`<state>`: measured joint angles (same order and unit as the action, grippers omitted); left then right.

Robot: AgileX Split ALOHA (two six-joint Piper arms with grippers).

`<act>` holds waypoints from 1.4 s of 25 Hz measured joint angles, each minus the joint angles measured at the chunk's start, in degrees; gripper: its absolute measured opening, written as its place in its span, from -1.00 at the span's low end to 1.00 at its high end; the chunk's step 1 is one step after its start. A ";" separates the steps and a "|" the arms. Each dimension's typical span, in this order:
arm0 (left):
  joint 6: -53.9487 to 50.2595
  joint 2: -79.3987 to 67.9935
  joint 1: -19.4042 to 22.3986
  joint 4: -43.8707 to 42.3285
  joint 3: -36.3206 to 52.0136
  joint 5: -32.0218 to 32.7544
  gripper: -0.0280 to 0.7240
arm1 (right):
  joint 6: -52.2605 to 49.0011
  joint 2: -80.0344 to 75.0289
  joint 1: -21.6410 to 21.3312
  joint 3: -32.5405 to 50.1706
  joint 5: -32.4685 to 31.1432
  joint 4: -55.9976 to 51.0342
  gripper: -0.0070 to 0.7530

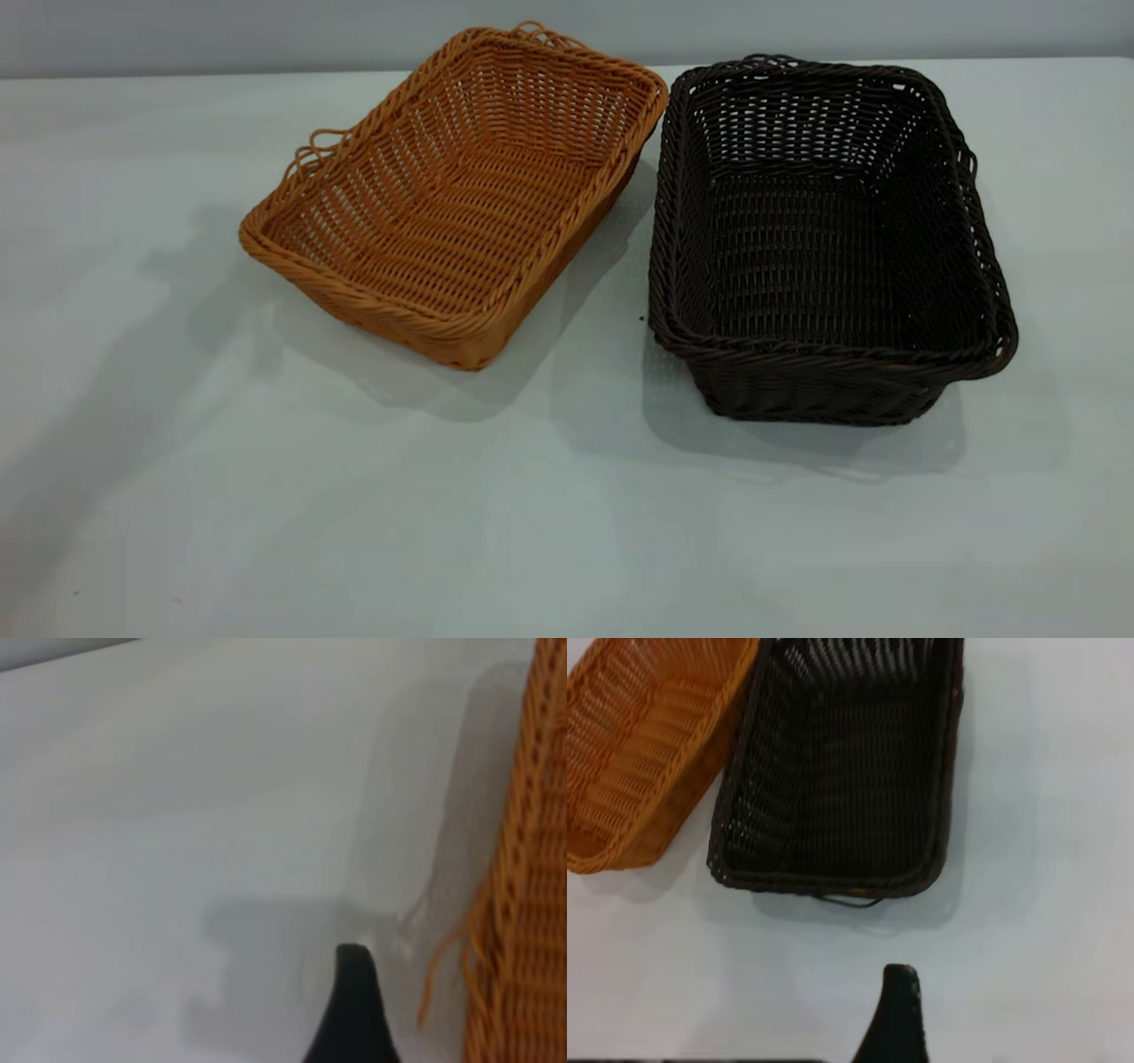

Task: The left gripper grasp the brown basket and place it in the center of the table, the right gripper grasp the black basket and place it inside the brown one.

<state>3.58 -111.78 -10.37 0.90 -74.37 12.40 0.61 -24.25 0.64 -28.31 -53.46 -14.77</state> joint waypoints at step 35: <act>6.44 -32.36 -6.46 0.94 -24.44 -0.87 -0.66 | 46.52 -80.95 14.64 -2.18 16.86 -86.02 0.56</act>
<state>10.02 -144.14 -16.83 1.83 -98.81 11.53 47.13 -105.20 15.28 -30.49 -36.60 -100.79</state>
